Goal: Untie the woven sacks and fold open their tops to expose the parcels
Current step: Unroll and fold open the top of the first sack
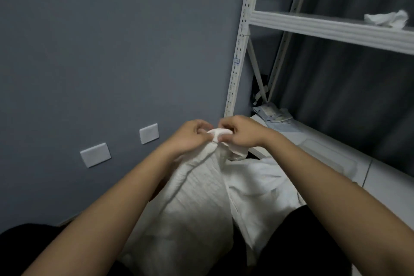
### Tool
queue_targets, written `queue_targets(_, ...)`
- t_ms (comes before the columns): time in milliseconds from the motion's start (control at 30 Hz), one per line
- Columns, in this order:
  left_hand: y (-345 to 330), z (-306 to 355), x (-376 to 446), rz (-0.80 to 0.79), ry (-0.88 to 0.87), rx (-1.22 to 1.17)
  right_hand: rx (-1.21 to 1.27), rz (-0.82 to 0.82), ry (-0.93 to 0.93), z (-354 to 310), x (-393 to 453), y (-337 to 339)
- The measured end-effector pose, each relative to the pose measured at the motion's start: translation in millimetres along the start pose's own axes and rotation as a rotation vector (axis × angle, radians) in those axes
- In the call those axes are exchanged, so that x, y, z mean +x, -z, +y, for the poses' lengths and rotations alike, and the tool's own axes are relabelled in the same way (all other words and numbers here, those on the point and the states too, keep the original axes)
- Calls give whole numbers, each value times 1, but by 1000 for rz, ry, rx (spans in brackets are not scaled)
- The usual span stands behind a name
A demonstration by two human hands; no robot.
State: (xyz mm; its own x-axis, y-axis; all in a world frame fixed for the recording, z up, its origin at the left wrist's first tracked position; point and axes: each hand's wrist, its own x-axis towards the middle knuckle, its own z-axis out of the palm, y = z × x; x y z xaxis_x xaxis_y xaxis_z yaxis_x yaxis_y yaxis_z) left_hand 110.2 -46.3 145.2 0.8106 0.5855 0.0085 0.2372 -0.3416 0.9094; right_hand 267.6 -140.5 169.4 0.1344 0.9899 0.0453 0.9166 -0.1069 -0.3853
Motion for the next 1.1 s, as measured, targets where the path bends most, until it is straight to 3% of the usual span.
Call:
queue_targets(100,-3,-14,-9,34,-77,133,572,-40,-59,-5,16,5)
queue_targets(200,7,-38,-2,226,-151,375,706,-128,-78,-1,28,0)
queue_targets(300,27,-45,9,298,-266,948,410,-130,-29,10,33,-3)
queue_targets(333,27,-46,12,273,-292,1008,224,-107,21,13,35,-3)
queue_targets(367,26,-47,16,223,-276,947,31,-78,67,17,36,-4)
queue_targets(433,20,-43,16,47,-131,558,-318,34,225,20,35,-8)
queue_targets(500,11,-39,16,-103,-64,291,-586,184,508,31,33,-13)
queue_targets(567,8,-37,20,-111,-130,395,-604,214,619,41,32,-20)
queue_targets(633,9,-33,21,-23,-269,914,-325,71,418,39,30,-25)
queue_targets(700,10,-40,27,191,-523,1265,-57,-141,188,32,30,-33)
queue_targets(767,9,-42,25,188,-601,1255,-174,-274,119,28,30,-41)
queue_targets(833,9,-46,23,7,-309,939,-581,-165,169,28,35,-51)
queue_targets(867,7,-50,22,-113,-134,695,-672,-77,172,31,36,-55)
queue_targets(900,4,-54,23,-149,-53,475,-685,-26,182,32,35,-57)
queue_targets(933,2,-56,22,-146,-91,409,-615,-33,173,31,35,-57)
queue_targets(967,2,-57,21,-119,-148,437,-485,-112,145,32,35,-57)
queue_targets(1033,4,-63,19,-49,-273,776,-119,-334,38,29,32,-50)
queue_targets(1100,7,-68,18,11,-344,933,48,-326,36,31,30,-48)
